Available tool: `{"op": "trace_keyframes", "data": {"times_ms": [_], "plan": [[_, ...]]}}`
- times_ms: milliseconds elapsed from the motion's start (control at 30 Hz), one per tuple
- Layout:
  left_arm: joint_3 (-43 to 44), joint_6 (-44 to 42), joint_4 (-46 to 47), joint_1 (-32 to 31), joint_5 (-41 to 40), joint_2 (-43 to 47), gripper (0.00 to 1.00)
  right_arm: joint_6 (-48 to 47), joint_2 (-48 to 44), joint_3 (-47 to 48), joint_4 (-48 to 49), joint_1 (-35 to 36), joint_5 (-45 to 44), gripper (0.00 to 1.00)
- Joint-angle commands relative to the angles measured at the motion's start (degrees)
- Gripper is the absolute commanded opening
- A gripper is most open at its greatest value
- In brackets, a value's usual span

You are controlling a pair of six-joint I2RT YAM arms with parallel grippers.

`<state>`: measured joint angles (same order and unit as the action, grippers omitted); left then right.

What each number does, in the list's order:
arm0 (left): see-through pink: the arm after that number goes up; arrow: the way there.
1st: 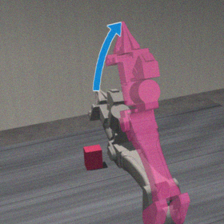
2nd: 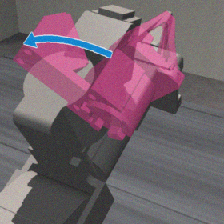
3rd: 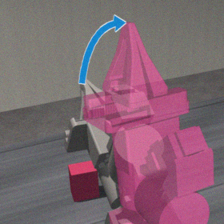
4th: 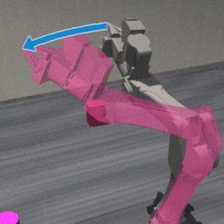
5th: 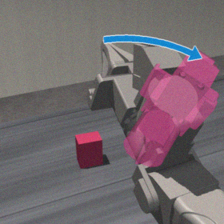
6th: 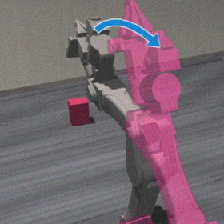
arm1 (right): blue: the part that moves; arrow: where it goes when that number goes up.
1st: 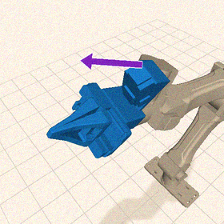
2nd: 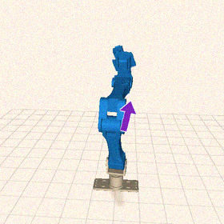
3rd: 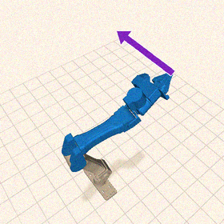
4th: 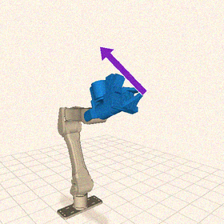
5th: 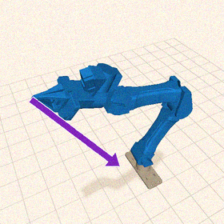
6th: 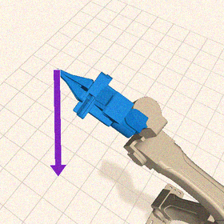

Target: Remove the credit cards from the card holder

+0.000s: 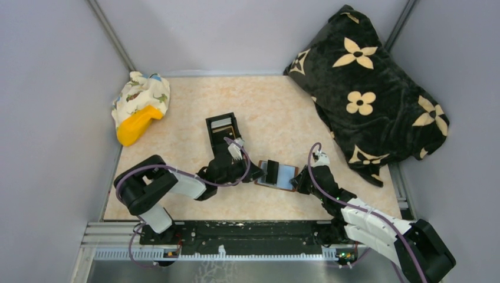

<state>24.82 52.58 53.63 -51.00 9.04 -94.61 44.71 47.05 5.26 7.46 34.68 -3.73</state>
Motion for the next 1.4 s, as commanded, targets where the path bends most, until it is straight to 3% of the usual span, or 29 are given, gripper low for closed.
{"op": "trace_keyframes", "data": {"times_ms": [0,467,767,933,1100,1167,1233,1367], "plan": [[-0.39,-1.54,-1.31,0.41,-0.24,1.8,0.0,-1.16,0.88,1.37,-0.66,-0.35,0.19,0.0],[-1.48,-4.34,-7.78,2.83,-1.95,11.1,0.0,-3.62,0.29,4.5,0.22,-0.4,1.87,0.0],[-1.69,-3.02,-6.86,6.4,4.3,16.38,0.0,-5.94,-3.86,6.4,1.42,-0.39,4.43,0.0],[-0.12,-2.73,-8.18,9.23,7.75,18.83,0.0,-6.94,-8.23,6.83,3.43,-0.4,6.24,0.16],[-0.23,-1.11,-7.22,9.98,9.13,20.75,0.0,-6.02,-12.95,5.09,8.7,-0.4,7.58,0.52],[-0.22,-0.5,-7.07,10.36,9.95,21.61,0.0,-5.78,-13.81,4.79,10.88,-0.42,8.9,0.62],[-0.09,0.05,-6.81,10.67,11.14,22.29,0.0,-5.9,-13.48,4.83,13.34,-0.4,10.06,0.67],[-0.69,2.29,-5.01,10.75,13.11,23.54,0.0,-6.12,-11.49,5.16,17.22,-0.4,12.07,0.68]]}}
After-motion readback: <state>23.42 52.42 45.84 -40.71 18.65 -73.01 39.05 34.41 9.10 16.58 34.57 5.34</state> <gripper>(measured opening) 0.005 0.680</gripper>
